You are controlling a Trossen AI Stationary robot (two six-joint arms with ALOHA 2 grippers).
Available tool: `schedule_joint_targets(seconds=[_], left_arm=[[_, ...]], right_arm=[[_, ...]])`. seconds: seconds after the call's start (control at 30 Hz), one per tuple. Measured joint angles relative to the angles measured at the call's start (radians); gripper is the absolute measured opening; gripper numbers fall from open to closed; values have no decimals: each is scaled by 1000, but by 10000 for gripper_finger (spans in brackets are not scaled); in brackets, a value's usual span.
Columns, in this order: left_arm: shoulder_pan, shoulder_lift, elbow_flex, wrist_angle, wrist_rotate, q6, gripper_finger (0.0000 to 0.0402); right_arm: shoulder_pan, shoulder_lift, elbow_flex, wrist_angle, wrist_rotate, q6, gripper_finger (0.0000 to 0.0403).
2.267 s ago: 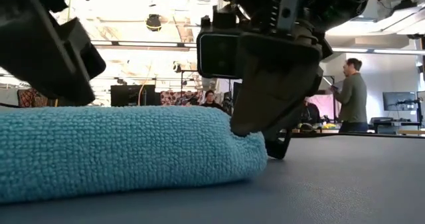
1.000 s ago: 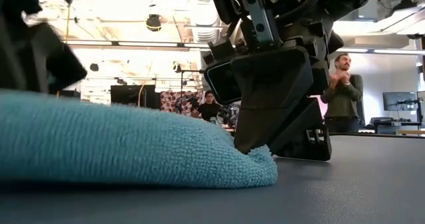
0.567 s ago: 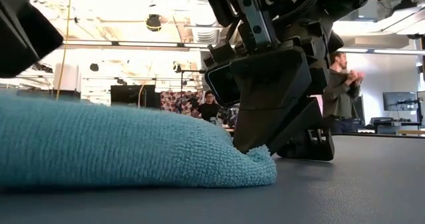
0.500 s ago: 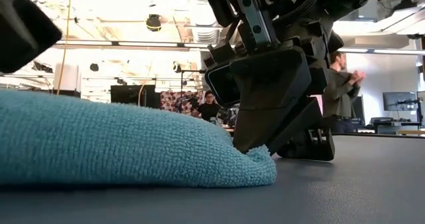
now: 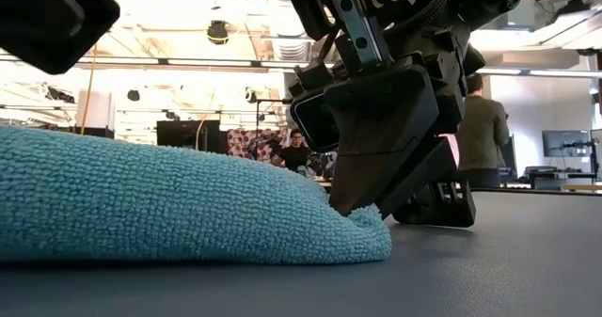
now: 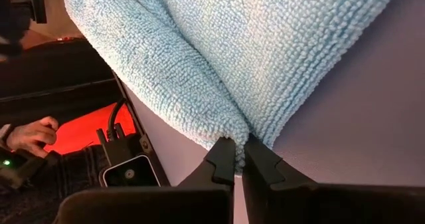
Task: Roll towel
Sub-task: Roll the blue towel
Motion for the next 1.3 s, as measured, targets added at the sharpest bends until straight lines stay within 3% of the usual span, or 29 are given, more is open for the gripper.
schedule_joint_targets(seconds=[0.3,0.43,0.73,1.1,1.3], left_arm=[[7,87,0,117,91,30,176],[7,110,0,108,57,22,199],[7,129,0,91,37,12,189],[9,163,0,2,54,-134,168],[21,162,2,-84,84,-260,122]], right_arm=[[0,0,0,0,-2,-7,30],[0,0,0,1,-2,-8,31],[0,0,0,1,-4,-10,32],[-1,0,0,4,-6,-10,34],[-2,1,-1,17,-12,-18,39]])
